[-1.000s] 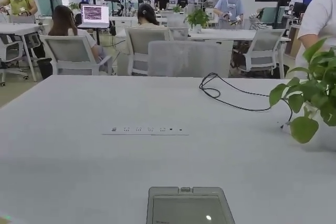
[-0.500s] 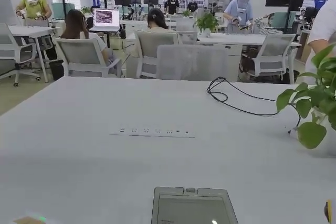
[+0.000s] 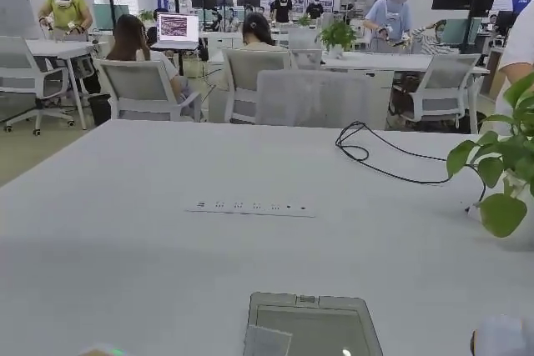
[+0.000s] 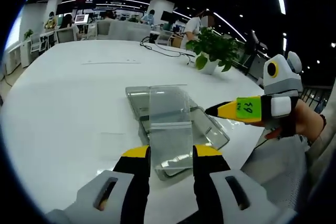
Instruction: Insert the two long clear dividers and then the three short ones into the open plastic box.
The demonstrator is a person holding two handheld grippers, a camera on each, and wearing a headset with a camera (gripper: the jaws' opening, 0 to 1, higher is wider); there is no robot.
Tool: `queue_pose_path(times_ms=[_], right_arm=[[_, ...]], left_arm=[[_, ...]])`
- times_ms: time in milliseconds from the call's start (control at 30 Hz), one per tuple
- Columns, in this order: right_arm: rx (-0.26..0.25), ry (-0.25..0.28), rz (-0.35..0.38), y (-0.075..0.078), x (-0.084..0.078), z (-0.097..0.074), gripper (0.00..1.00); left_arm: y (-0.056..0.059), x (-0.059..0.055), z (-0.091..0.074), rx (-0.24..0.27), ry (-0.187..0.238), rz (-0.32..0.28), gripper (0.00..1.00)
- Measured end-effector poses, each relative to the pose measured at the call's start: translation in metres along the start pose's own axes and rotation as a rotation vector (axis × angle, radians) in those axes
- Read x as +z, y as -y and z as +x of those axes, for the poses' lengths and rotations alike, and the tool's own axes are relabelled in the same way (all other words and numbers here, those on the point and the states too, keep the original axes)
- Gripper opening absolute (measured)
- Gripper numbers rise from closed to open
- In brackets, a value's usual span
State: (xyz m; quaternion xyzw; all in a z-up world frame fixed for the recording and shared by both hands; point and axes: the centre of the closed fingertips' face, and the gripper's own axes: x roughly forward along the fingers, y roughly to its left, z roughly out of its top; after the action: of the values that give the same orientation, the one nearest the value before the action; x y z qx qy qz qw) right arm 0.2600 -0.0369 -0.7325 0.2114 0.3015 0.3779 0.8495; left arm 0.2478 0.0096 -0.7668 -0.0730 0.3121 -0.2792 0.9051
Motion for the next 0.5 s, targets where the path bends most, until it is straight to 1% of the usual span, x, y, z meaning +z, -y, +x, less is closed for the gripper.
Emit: queue_pose_path(times_ms=[33,100,233,333,433,500], right_arm=[[0.000,-0.002,0.015,0.000,-0.002,0.001,0.33],[0.000,0.013,0.033,-0.001,-0.004,0.004,0.31],[-0.008,0.025,0.046,-0.001,-0.009,0.008,0.28],[-0.011,0.049,0.066,-0.002,-0.009,0.010,0.25],[-0.012,0.061,0.075,-0.003,-0.008,0.010,0.23],[-0.020,0.080,0.087,-0.001,-0.006,0.010,0.20]], left_arm=[[0.002,0.000,0.000,-0.007,0.001,0.001,0.30],[0.007,0.001,0.001,-0.016,0.005,0.000,0.30],[0.018,0.003,0.001,-0.039,0.017,-0.021,0.30],[0.025,0.003,0.002,-0.053,0.019,-0.025,0.30],[0.029,0.003,0.001,-0.061,0.020,-0.028,0.30],[0.031,0.003,0.001,-0.066,0.022,-0.032,0.30]])
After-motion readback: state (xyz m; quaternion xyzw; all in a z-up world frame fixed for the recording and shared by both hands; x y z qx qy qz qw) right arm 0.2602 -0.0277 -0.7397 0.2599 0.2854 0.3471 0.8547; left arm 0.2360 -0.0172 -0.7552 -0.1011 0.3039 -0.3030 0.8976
